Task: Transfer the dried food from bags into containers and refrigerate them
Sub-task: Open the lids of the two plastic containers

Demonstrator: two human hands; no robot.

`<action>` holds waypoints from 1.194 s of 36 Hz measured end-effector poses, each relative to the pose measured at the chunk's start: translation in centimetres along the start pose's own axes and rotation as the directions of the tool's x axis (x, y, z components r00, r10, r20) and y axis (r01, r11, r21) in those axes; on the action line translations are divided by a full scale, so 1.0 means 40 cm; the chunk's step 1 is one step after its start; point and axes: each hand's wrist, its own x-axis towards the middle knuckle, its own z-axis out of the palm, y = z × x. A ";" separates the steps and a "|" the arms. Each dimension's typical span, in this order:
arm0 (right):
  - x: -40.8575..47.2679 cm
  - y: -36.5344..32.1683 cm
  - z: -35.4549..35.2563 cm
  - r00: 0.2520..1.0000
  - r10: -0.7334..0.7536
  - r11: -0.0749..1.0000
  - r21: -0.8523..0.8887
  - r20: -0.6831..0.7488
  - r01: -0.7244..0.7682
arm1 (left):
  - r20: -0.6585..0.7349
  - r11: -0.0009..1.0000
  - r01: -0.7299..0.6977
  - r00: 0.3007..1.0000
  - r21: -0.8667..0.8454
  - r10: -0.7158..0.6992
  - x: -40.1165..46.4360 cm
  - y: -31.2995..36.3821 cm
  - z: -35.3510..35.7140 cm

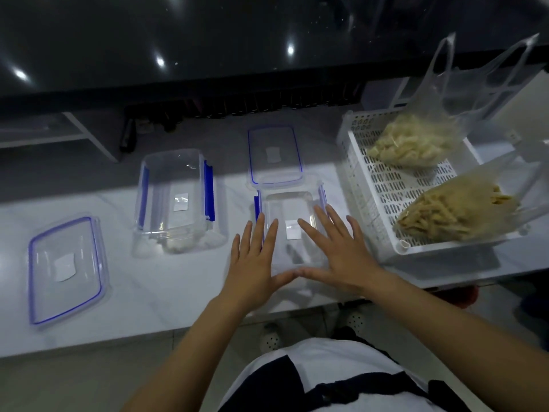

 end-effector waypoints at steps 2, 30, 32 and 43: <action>0.012 0.002 0.001 1.000 -0.006 1.000 -0.014 -0.002 0.006 | 0.017 1.000 -0.019 1.000 -0.004 0.020 0.008 -0.018 -0.020; 0.030 -0.004 0.032 0.995 -0.009 1.000 0.014 -0.103 0.011 | -0.260 0.737 0.651 0.691 -0.180 -0.674 0.009 -0.243 -0.159; 0.026 0.000 0.030 0.994 -0.014 1.000 0.011 -0.104 0.015 | -0.266 0.738 0.651 0.691 -0.175 -0.672 -0.019 -0.235 -0.138; 0.028 -0.004 0.006 0.998 -0.049 0.996 -0.079 -0.038 0.046 | -0.244 0.757 0.617 0.716 -0.214 -0.653 -0.049 -0.223 -0.139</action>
